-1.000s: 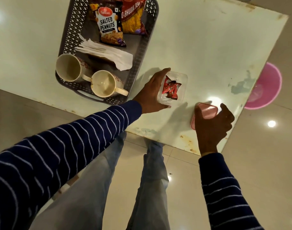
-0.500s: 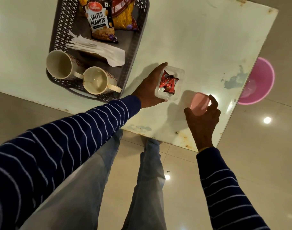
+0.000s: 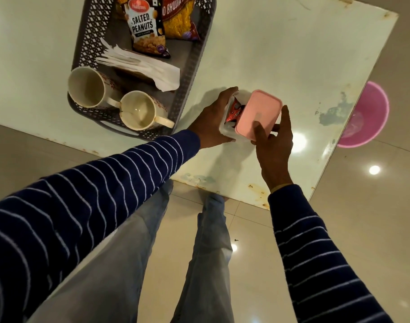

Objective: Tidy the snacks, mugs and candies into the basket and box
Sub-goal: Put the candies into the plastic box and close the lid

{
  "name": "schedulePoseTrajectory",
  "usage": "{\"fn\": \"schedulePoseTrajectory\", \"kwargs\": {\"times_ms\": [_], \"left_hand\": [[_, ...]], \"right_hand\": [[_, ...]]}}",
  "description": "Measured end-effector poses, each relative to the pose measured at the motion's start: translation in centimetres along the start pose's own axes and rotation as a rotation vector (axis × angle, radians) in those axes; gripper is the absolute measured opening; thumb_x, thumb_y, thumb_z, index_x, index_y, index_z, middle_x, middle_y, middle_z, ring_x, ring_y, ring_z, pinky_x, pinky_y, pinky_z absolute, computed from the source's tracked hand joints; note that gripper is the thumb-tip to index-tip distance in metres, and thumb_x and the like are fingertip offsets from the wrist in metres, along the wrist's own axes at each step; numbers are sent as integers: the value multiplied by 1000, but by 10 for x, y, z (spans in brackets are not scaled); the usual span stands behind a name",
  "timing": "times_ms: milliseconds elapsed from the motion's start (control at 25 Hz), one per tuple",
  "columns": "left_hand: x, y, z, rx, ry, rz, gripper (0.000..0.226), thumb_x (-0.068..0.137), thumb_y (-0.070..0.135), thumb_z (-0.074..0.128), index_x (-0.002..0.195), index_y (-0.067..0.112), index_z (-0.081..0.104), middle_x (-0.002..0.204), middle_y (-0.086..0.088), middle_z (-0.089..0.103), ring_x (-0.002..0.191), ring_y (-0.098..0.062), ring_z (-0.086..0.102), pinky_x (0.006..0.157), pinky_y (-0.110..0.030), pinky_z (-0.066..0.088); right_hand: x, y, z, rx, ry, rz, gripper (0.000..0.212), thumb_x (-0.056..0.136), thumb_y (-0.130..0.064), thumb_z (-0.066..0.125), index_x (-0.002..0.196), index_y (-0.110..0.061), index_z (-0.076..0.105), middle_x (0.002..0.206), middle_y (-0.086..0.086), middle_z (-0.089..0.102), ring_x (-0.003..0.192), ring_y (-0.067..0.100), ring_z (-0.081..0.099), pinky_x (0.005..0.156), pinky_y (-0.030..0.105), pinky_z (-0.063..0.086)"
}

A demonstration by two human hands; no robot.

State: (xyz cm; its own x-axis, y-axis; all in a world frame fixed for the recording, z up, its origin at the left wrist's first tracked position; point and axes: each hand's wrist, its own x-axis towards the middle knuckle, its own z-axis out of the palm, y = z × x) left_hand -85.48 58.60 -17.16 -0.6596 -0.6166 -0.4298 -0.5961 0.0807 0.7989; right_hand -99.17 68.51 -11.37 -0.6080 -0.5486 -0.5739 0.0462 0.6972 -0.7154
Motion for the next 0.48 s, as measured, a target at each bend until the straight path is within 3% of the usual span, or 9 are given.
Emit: {"fn": "schedulePoseTrajectory", "kwargs": {"times_ms": [120, 280, 400, 480], "left_hand": [[1, -1, 0, 0, 8, -2, 115, 64, 39, 89, 149, 20, 15, 150, -2, 36, 135, -21, 43, 106, -36, 47], [2, -2, 0, -36, 8, -17, 124, 60, 30, 93, 151, 19, 11, 151, -3, 33, 136, -21, 39, 105, -36, 47], [2, -2, 0, -58, 1, -6, 129, 59, 28, 93, 153, 29, 4, 154, -3, 30, 137, -23, 38, 101, -30, 43], [2, -2, 1, -43, -4, 15, 124, 61, 31, 92, 152, 32, 8, 155, -3, 27, 137, -23, 35, 101, -28, 40]], "right_hand": [[5, 0, 6, -191, -32, -118, 78, 92, -28, 67, 155, -15, 23, 128, 15, 58, 109, 28, 60, 92, 44, 54], [5, -6, 17, -352, -93, -129, 76, 95, -30, 61, 156, -13, 19, 131, 16, 51, 119, 30, 52, 102, 39, 46], [3, -11, 25, -441, -94, -102, 74, 97, -31, 56, 156, -12, 16, 138, 15, 44, 124, 28, 48, 95, 24, 38], [0, -14, 27, -472, -92, -102, 71, 99, -29, 53, 156, -10, 13, 140, 14, 41, 126, 28, 47, 92, 22, 36]]}}
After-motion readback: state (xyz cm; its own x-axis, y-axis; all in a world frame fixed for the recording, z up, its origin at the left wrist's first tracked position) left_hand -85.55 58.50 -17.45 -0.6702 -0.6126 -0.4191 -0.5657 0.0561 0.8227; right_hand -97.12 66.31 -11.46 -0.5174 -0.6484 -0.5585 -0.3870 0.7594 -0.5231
